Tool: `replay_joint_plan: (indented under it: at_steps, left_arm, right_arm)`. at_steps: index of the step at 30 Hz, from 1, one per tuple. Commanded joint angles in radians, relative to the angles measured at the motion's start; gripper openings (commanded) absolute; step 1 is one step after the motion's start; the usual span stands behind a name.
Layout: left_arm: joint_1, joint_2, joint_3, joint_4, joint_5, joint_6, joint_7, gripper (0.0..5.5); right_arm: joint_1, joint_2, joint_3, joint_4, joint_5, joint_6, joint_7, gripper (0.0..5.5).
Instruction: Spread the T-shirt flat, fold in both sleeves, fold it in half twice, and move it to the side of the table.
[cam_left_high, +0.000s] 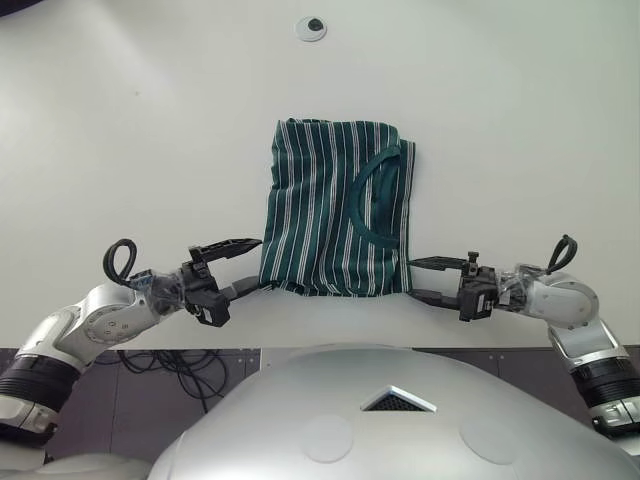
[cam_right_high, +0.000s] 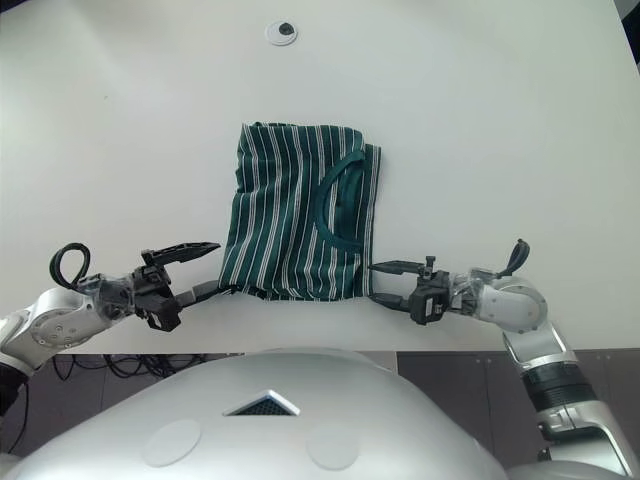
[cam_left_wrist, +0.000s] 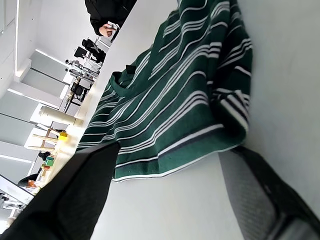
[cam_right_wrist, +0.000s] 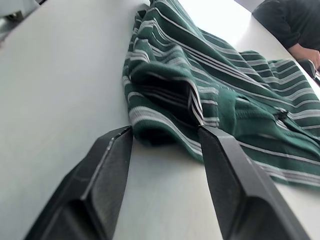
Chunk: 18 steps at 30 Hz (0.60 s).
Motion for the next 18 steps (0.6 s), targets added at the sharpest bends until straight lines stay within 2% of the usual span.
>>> replay_joint_plan:
  at_steps: [1, 11, 17, 18]
  left_arm:
    - [0.040, -0.002, -0.038, 0.029, 0.065, 0.023, -0.079, 3.28]
    - [0.034, -0.008, -0.061, 0.047, 0.096, 0.028, -0.121, 1.86]
    - [0.026, -0.015, -0.063, 0.036, 0.113, 0.033, -0.146, 1.18]
    - [0.025, -0.015, -0.061, 0.031, 0.109, 0.036, -0.150, 1.11]
  right_arm:
    - [0.001, 0.016, 0.068, 0.008, -0.063, 0.018, 0.008, 2.35]
    - [-0.029, 0.020, 0.121, -0.002, -0.071, 0.024, -0.032, 2.35]
    - [-0.034, 0.003, 0.123, 0.004, -0.080, 0.028, -0.053, 1.33]
    - [-0.035, -0.004, 0.119, 0.010, -0.085, 0.031, -0.054, 1.29]
